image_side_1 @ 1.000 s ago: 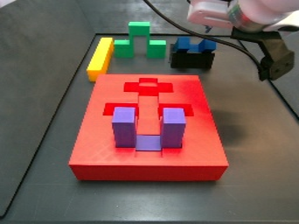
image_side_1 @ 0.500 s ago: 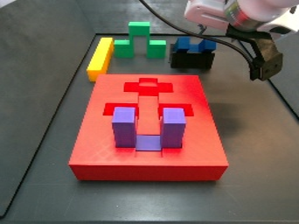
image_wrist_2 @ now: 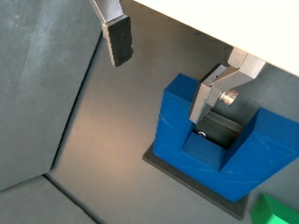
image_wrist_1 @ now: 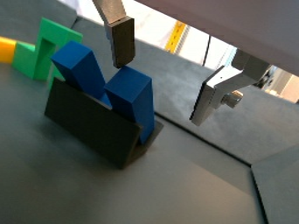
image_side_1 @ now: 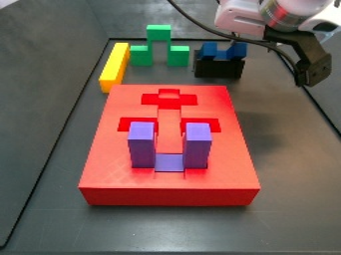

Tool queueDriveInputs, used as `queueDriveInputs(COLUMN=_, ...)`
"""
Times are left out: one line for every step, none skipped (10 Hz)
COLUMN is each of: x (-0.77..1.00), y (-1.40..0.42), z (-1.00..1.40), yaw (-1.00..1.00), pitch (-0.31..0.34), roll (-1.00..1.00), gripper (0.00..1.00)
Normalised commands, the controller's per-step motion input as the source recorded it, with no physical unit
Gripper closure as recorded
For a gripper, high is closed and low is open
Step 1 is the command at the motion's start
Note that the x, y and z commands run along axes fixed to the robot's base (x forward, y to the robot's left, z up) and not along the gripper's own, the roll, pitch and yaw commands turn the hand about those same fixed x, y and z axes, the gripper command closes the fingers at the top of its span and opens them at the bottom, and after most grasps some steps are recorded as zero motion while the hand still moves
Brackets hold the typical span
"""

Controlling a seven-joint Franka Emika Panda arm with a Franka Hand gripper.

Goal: Pick up the blue object. Move up. Place the blue object on the fixture. Regrasp the blue object. Move to above the board. Insert the blue object.
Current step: Regrasp the blue object.

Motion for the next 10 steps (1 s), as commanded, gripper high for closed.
queueDriveInputs(x=0.0, y=0.24, z=0.0, yaw=0.07, pitch=-0.454, roll=-0.45, gripper=0.0)
queueDriveInputs(x=-0.11, y=0.09, z=0.0, yaw=0.0, pitch=-0.349, roll=-0.24, gripper=0.0)
queueDriveInputs(x=-0.15, y=0.0, z=0.01, yaw=0.0, pitch=-0.194, roll=0.0, gripper=0.0)
queueDriveInputs(x=-0.2, y=0.0, z=0.0, yaw=0.0, pitch=-0.18, roll=0.04, gripper=0.0)
queueDriveInputs(x=-0.32, y=-0.11, z=-0.1, yaw=0.0, pitch=-0.223, roll=0.35, gripper=0.0)
queueDriveInputs(x=-0.31, y=-0.01, z=-0.18, yaw=0.0, pitch=-0.263, roll=0.34, gripper=0.0)
queueDriveInputs(x=-0.19, y=-0.03, z=-0.19, yaw=0.06, pitch=-0.326, roll=0.28, gripper=0.0)
queueDriveInputs(x=0.05, y=0.0, z=-0.07, yaw=0.17, pitch=-0.034, roll=0.13, gripper=0.0)
queueDriveInputs(x=0.1, y=0.0, z=-0.06, yaw=0.13, pitch=0.0, roll=0.15, gripper=0.0)
queueDriveInputs(x=0.15, y=0.0, z=-0.09, yaw=0.14, pitch=0.0, roll=0.16, gripper=0.0)
